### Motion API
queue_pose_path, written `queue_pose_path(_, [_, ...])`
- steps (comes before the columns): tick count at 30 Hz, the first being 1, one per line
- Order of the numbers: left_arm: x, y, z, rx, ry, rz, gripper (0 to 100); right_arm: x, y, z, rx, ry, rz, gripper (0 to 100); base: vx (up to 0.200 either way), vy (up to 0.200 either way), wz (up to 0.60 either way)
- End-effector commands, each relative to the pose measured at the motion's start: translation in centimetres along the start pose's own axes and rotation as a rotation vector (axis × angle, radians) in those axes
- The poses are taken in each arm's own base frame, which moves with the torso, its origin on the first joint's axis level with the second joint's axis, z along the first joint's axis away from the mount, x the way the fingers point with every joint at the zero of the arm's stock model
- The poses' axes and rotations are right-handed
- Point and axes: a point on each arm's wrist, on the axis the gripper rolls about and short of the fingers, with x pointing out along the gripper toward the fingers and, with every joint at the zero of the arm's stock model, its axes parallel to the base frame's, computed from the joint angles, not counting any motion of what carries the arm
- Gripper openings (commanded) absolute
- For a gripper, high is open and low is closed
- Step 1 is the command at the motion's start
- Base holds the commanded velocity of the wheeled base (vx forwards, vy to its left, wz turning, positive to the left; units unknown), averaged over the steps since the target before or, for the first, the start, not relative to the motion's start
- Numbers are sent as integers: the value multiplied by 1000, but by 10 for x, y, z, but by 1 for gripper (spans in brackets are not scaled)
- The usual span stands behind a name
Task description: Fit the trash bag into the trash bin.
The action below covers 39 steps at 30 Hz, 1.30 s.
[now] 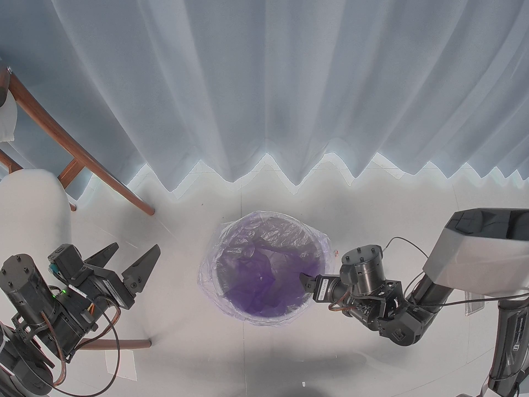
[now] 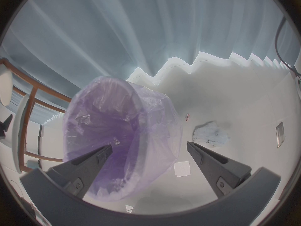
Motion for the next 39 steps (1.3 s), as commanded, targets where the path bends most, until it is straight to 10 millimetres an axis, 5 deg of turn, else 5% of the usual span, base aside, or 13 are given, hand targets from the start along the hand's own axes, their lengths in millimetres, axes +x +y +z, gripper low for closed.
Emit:
queue_pose_path(1, [-5, 1, 0, -3, -5, 17, 100, 26, -1, -16, -12, 24, -37, 100, 0, 0, 0])
queue_pose_path(8, [-9, 2, 3, -7, -16, 32, 100, 40, 5, -19, -17, 7, -41, 100, 0, 0, 0])
queue_pose_path(9, [-9, 2, 3, -12, -15, 34, 100, 41, 5, -20, -18, 6, -49, 0, 0, 0, 0])
queue_pose_path(16, [-10, 3, 2, -11, -17, 59, 100, 40, 3, -23, -21, 15, -56, 0, 0, 0, 0])
queue_pose_path(22, [-12, 2, 5, -13, -34, 54, 100, 30, -3, -5, 2, -20, -60, 0, 0, 0, 0])
queue_pose_path(29, [-11, 0, 4, -28, -27, 41, 100, 1, -40, 16, -97, -4, 24, 0, 0, 0, 0])
queue_pose_path(39, [-12, -3, -11, -257, 136, -7, 100, -33, -73, -1, -140, -12, 298, 0, 0, 0, 0])
